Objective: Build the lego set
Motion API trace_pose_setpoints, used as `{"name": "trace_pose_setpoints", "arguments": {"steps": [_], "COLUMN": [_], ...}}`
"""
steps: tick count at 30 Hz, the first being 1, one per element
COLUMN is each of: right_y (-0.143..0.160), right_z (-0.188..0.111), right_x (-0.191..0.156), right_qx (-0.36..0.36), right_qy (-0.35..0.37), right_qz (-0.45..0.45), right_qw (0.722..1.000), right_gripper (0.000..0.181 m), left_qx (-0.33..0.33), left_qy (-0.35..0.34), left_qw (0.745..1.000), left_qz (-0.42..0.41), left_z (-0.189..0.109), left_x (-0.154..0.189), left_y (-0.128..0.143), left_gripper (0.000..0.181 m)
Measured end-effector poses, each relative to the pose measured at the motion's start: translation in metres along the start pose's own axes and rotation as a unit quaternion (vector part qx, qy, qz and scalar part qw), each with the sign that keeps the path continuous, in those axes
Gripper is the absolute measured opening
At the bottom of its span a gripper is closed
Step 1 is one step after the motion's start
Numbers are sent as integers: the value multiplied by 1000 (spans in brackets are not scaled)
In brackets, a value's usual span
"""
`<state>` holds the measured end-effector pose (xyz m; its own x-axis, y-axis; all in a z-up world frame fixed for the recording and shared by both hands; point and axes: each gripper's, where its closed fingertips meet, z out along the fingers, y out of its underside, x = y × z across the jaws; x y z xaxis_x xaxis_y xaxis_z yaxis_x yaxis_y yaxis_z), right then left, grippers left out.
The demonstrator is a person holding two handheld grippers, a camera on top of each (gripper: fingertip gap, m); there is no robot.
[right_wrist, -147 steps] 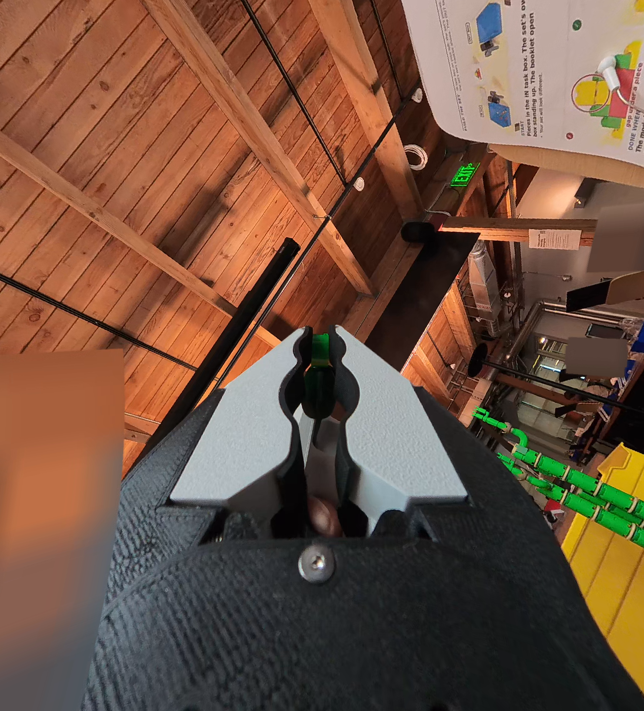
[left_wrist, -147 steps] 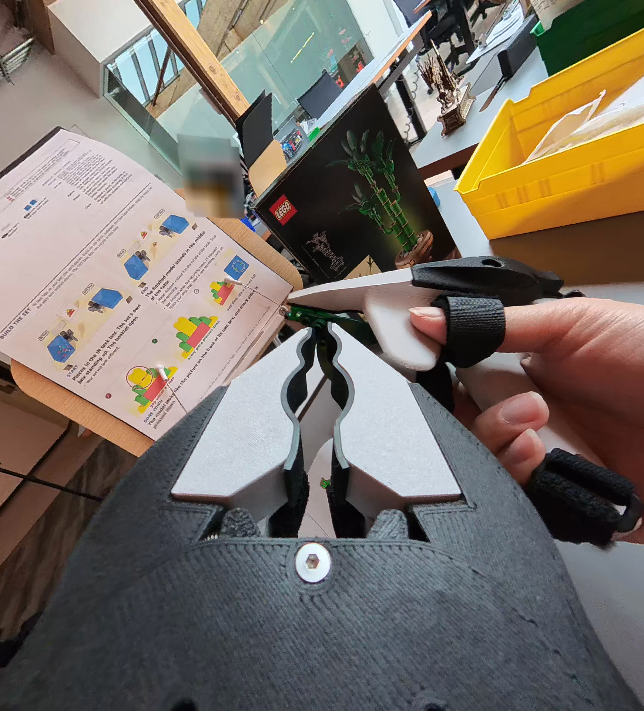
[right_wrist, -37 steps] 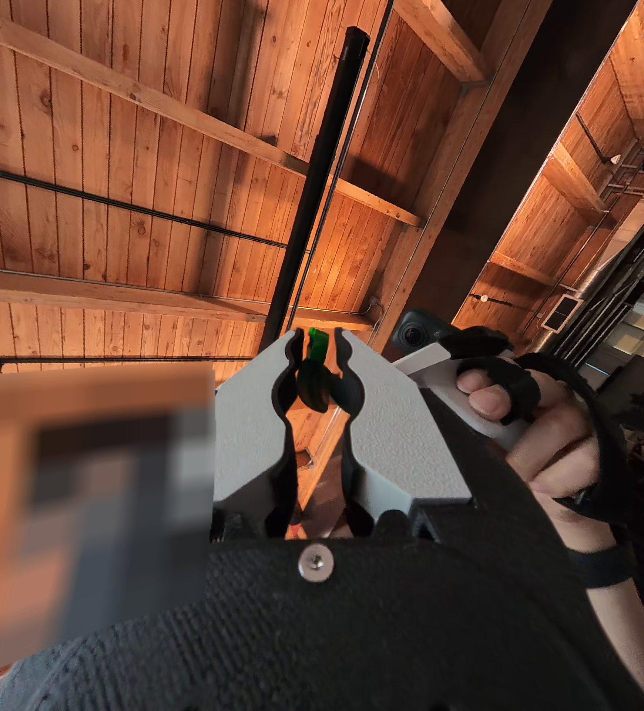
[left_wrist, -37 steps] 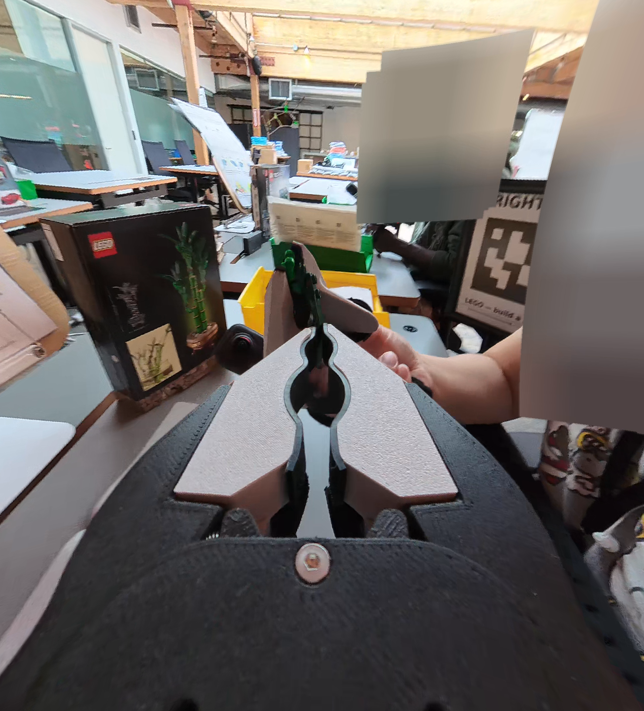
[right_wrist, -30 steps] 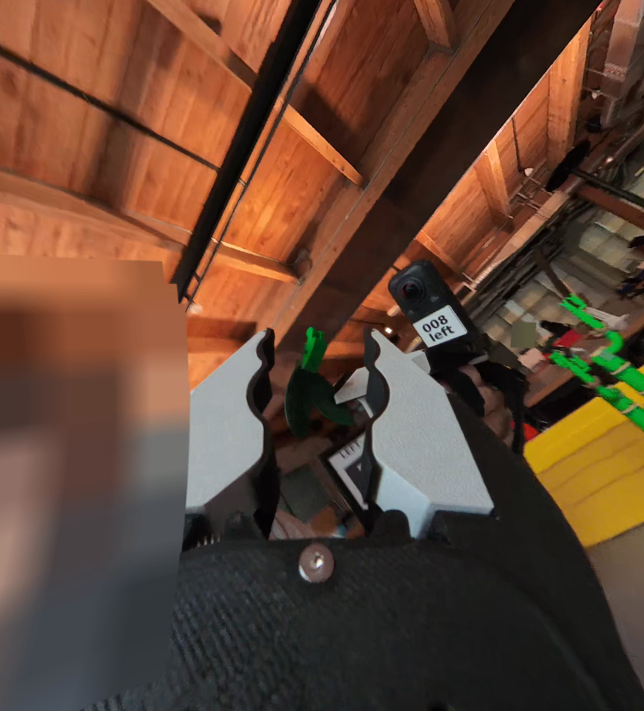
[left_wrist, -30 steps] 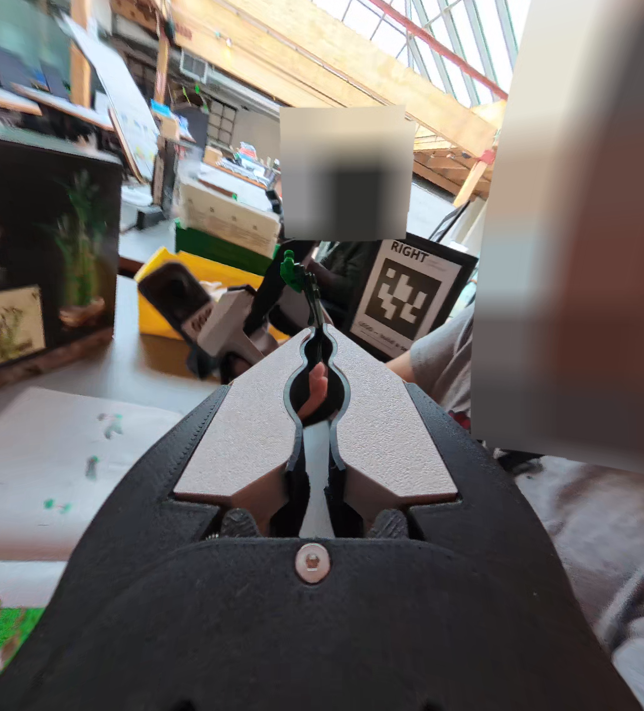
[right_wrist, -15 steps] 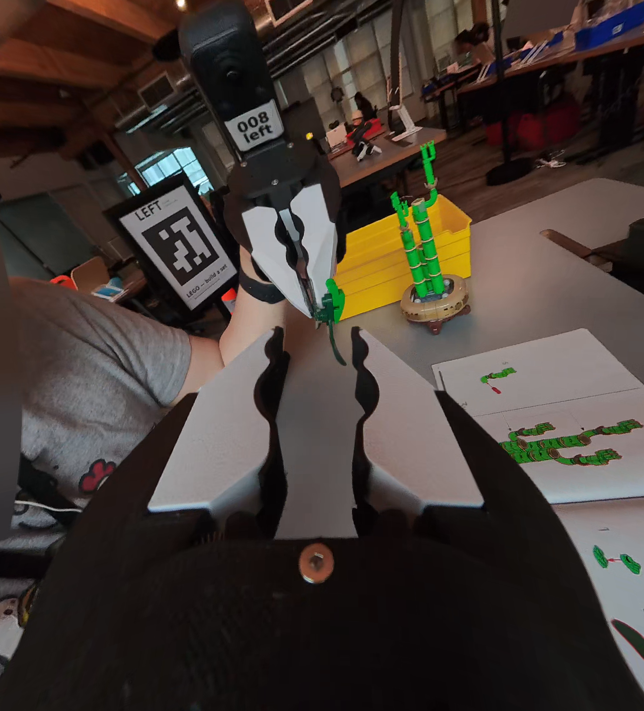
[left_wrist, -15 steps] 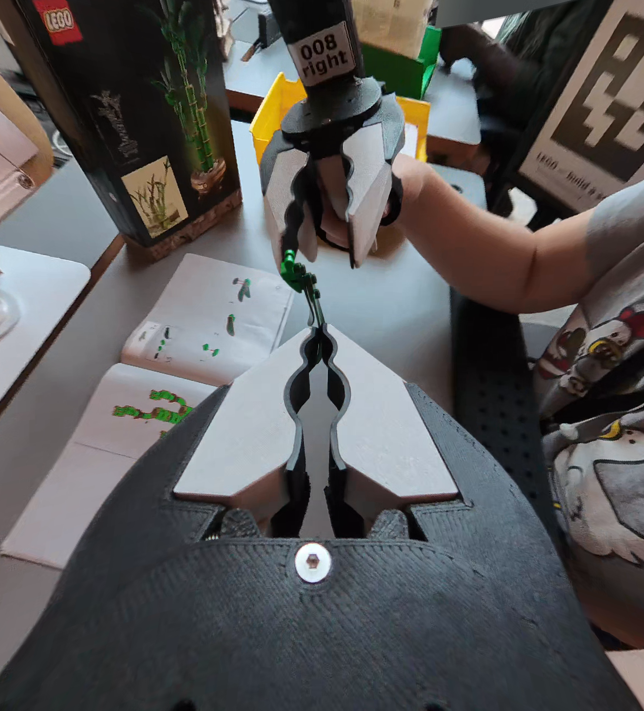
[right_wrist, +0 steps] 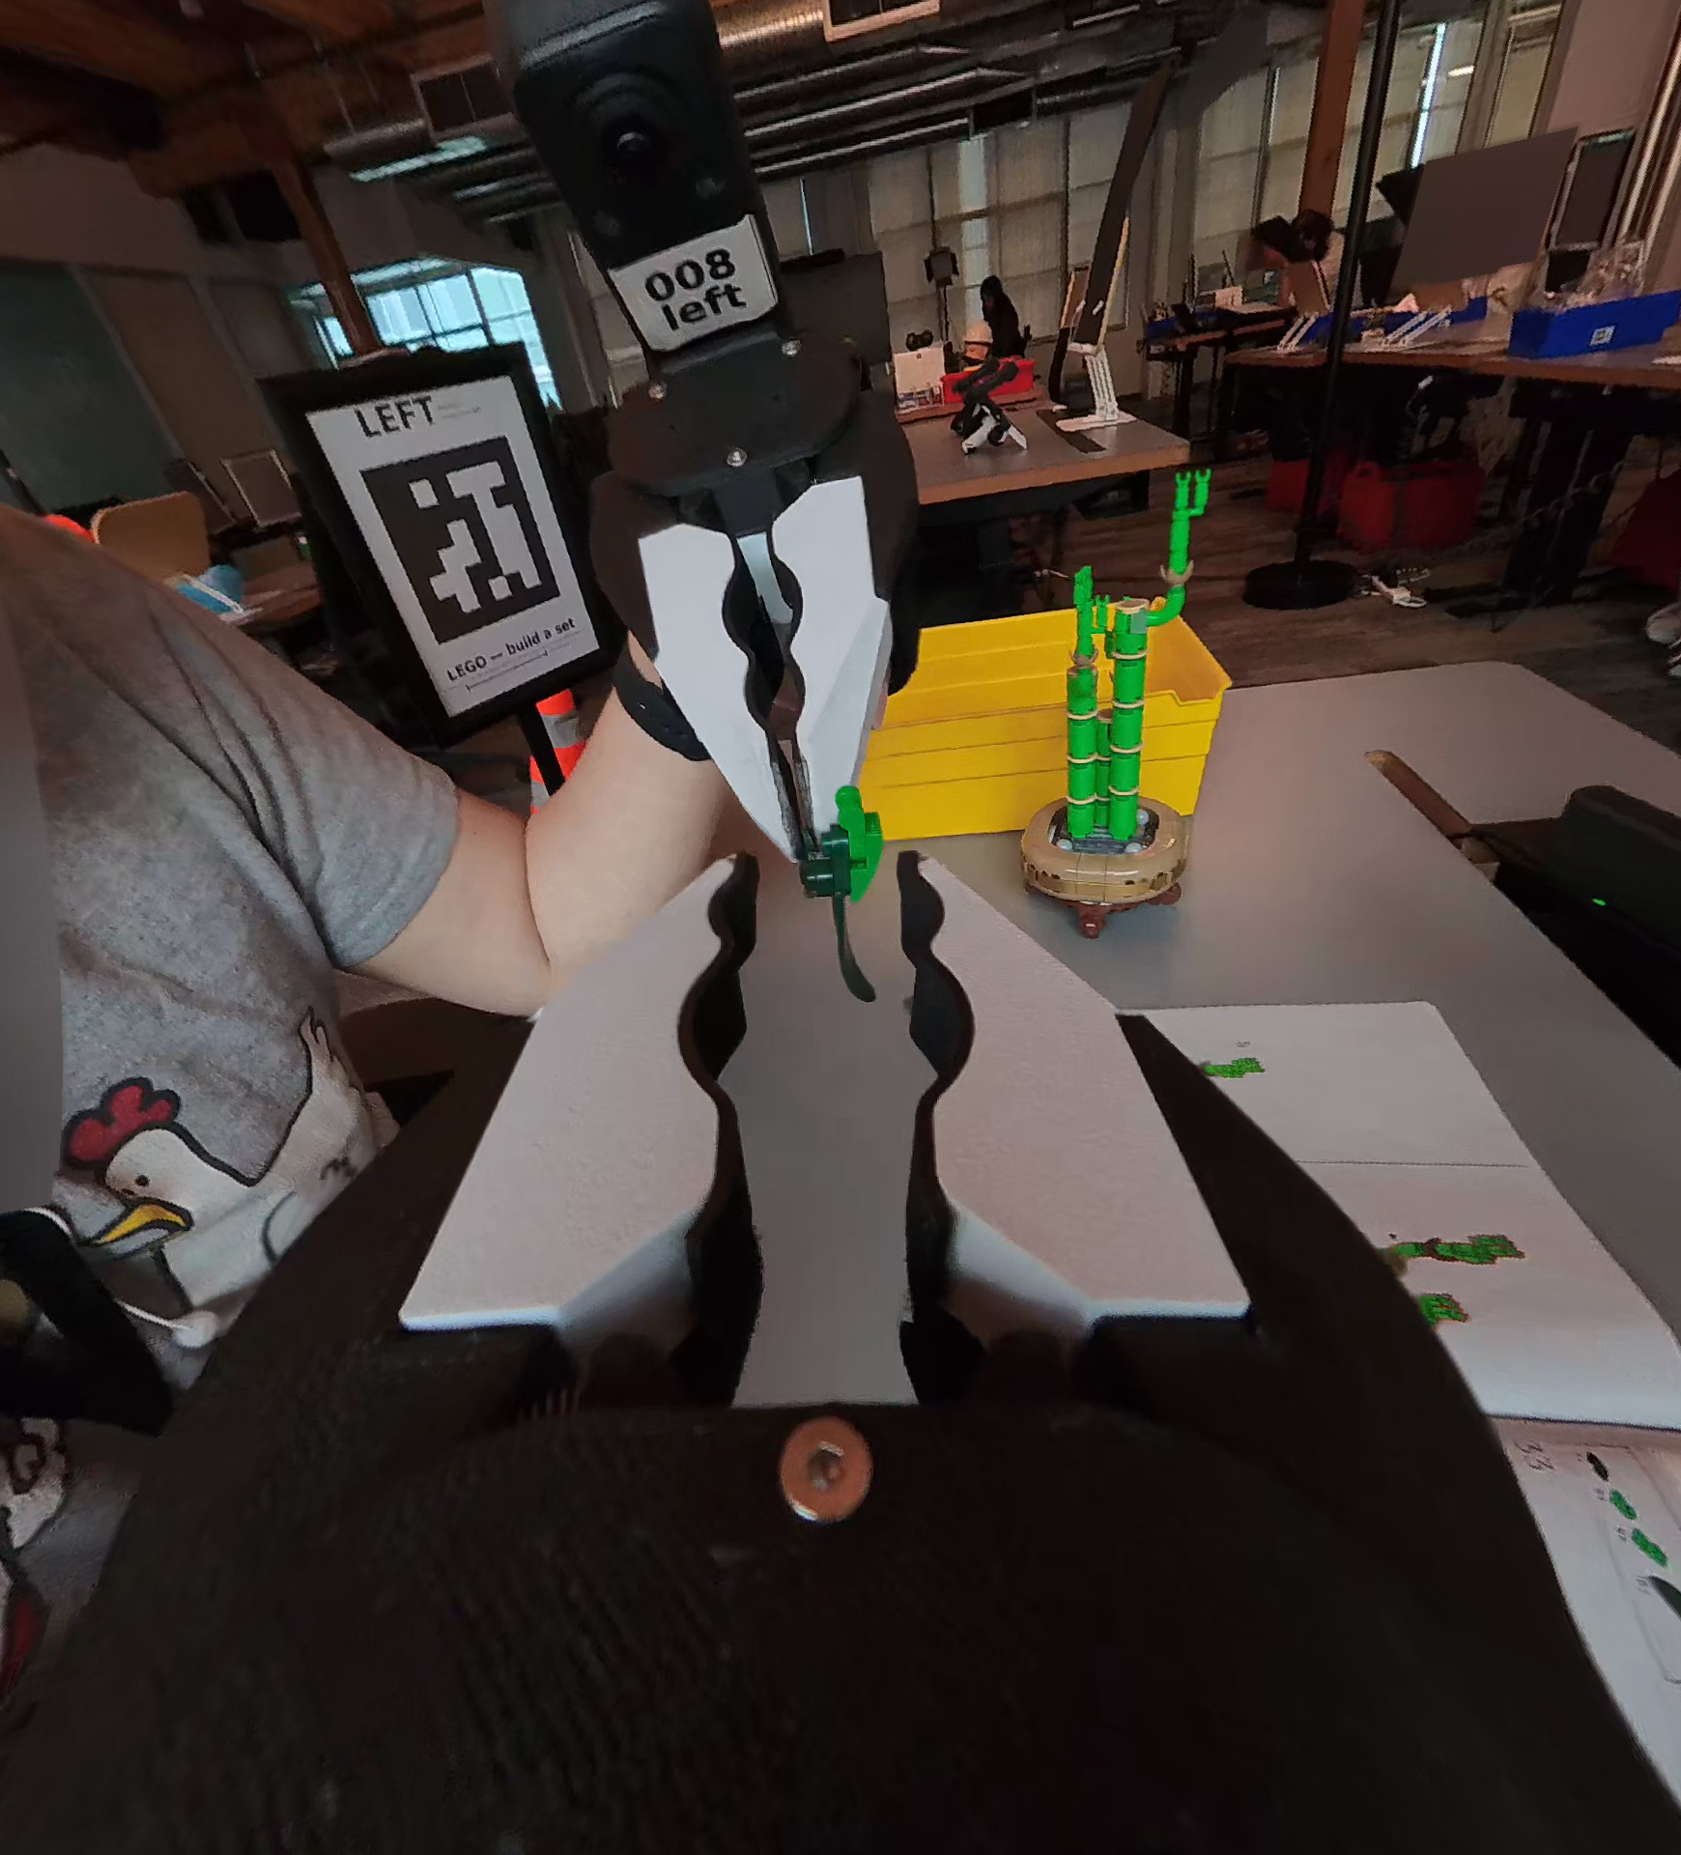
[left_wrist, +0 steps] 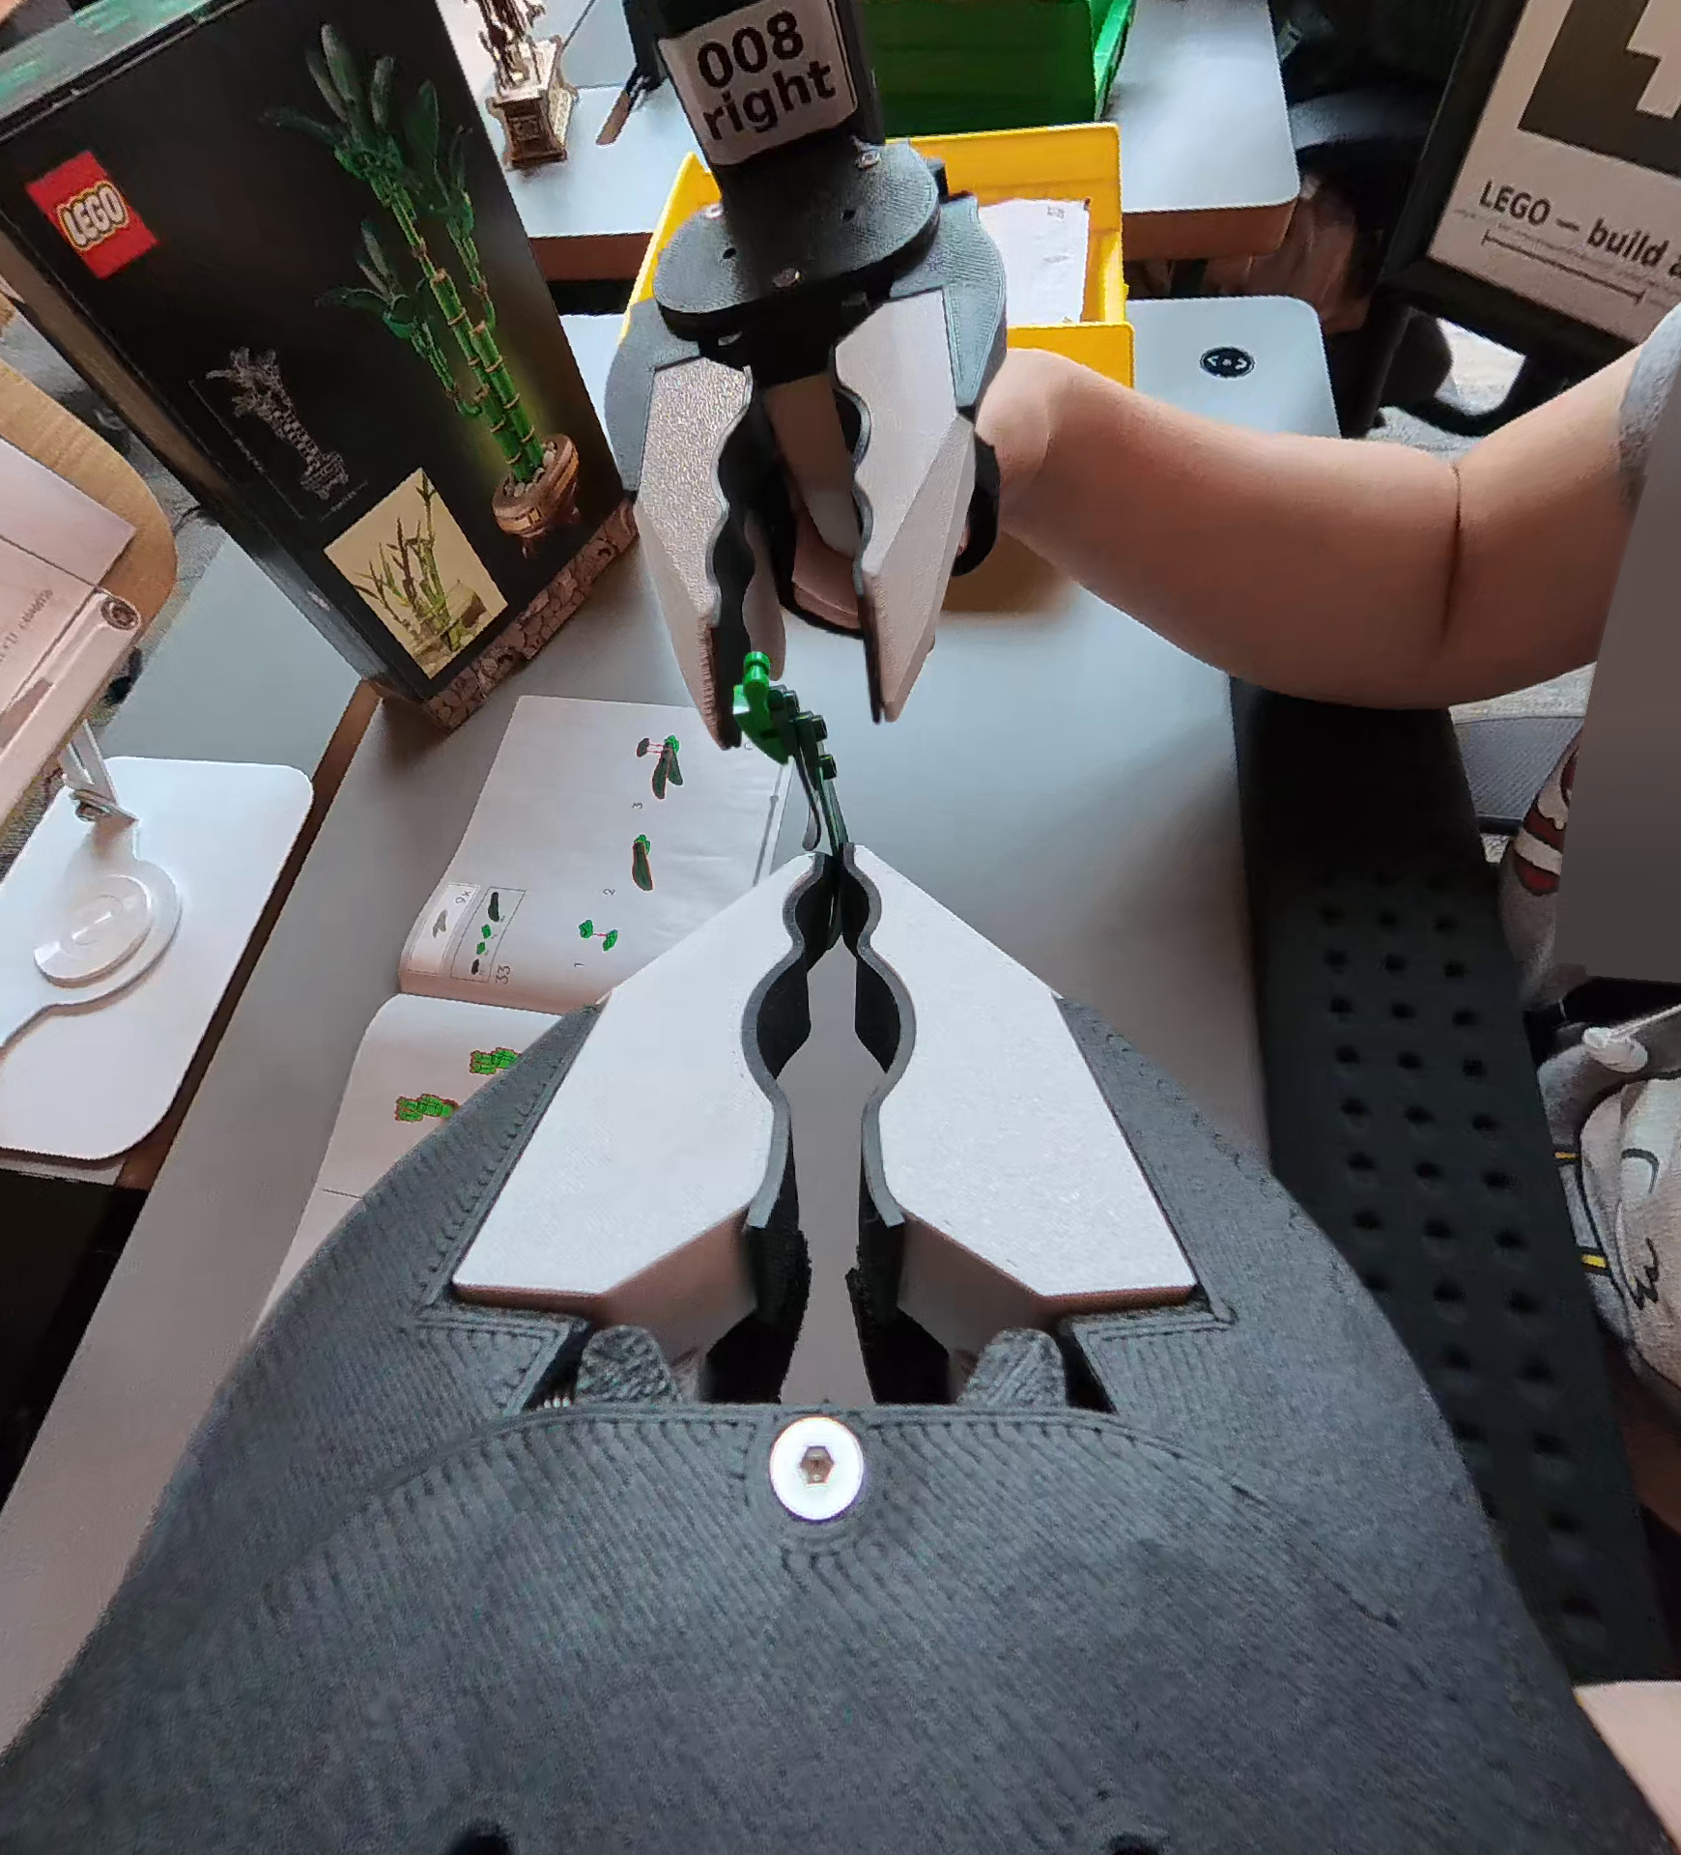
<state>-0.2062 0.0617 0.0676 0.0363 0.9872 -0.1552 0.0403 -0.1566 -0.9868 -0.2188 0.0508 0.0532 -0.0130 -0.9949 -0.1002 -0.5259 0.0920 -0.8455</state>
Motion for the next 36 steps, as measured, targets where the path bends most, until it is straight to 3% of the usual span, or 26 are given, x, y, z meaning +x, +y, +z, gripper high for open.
{"name": "trace_pose_setpoints", "arguments": {"steps": [6, 20, 29, 33, 36], "right_y": [4, 6, 1, -5, -27], "right_z": [1, 2, 0, -3, -13], "right_x": [-5, -7, -6, -8, -16], "right_qx": [-15, -26, 11, 41, 118], "right_qy": [-6, -2, -19, -37, -41], "right_qz": [-27, -44, -35, -26, -64], "right_qw": [1000, 999, 999, 998, 990], "right_gripper": [13, 11, 10, 11, 11], "left_qx": [-8, -7, 13, 45, 102], "left_qy": [9, 8, -5, -45, -19], "left_qw": [1000, 1000, 999, 997, 993], "left_qz": [17, 26, 31, 35, 48], "left_z": [2, 2, 0, -5, -11], "left_x": [6, 5, 1, -11, -4], "left_y": [1, 2, -3, -12, -25], "left_gripper": [0, 0, 2, 29, 45]}}
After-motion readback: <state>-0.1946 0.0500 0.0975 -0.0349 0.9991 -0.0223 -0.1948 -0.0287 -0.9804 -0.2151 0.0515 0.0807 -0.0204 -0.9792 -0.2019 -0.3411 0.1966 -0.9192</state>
